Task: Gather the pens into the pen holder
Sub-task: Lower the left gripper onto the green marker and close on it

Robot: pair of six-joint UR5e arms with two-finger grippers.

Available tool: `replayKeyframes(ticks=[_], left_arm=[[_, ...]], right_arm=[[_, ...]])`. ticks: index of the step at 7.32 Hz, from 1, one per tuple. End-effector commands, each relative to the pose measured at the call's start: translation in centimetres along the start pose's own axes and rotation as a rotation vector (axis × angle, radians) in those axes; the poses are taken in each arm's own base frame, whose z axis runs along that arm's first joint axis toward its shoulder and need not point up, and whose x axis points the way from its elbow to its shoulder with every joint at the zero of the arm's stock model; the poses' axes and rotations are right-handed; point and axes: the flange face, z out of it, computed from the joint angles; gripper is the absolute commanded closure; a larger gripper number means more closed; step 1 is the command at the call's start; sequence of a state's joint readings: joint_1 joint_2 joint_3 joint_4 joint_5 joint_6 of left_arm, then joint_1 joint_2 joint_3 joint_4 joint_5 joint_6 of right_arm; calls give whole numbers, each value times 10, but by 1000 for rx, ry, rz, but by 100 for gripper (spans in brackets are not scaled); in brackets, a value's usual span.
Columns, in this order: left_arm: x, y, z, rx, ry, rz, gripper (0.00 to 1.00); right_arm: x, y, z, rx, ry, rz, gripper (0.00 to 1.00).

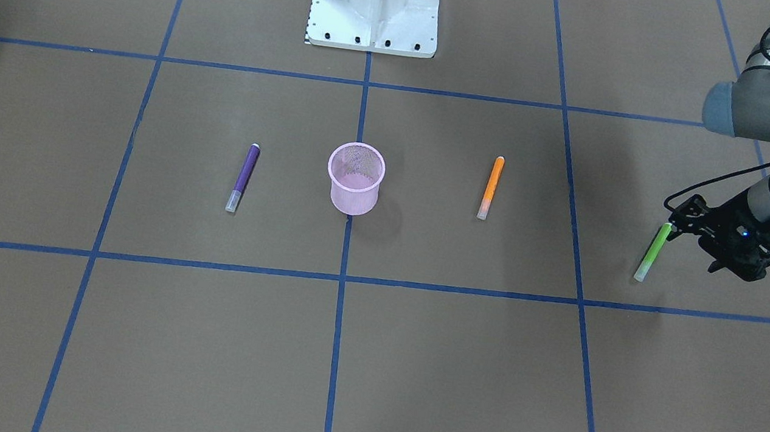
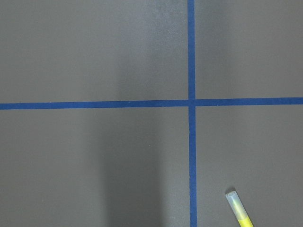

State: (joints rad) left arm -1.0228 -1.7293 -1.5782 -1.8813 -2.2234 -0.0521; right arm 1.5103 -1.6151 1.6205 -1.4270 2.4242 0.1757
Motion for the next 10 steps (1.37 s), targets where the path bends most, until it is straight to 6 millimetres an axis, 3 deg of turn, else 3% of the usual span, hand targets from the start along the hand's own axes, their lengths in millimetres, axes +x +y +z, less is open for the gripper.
replayKeyframes(ticks=[1, 5, 10], left_arm=[[14, -24, 2, -63, 6, -20, 17], [46, -21, 36, -119, 31, 24, 21], [35, -20, 46, -133, -27, 24, 25]], right_arm=[[0, 1, 2, -3, 2, 1, 0], [0, 1, 2, -4, 5, 1, 0], [1, 2, 4, -7, 7, 4, 0]])
